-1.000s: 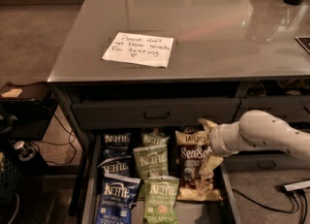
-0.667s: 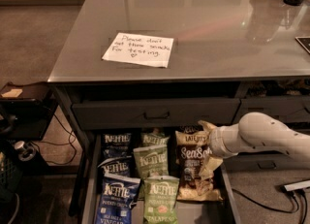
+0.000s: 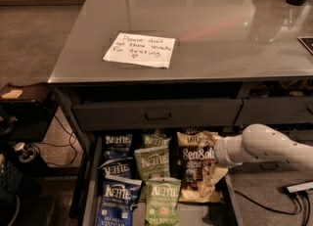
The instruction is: Pick brown chip bag from middle drawer and place on counter
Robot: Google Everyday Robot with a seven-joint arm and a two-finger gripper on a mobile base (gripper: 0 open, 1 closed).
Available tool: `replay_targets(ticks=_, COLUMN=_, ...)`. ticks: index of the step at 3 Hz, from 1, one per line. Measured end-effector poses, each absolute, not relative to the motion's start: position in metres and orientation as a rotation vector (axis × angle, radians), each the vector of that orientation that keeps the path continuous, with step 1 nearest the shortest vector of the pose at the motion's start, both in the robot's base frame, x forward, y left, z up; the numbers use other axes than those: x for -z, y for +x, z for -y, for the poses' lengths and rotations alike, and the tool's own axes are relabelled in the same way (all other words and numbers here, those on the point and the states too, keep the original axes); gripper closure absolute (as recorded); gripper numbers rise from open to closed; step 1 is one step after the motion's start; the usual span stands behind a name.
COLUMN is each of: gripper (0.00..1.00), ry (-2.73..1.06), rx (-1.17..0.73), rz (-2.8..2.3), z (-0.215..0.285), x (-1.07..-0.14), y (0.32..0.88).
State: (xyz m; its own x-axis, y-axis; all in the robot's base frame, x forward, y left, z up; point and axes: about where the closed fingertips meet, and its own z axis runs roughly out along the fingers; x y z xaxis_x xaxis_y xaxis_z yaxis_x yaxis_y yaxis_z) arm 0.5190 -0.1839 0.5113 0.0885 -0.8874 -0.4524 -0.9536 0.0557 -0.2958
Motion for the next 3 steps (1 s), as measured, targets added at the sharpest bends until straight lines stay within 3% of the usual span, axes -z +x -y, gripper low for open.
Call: replay_targets(ticks=3, gripper=0.0, ry=-1.833, rx=-0.198, rz=-1.77, z=0.193, x=-0.437, y=0.521)
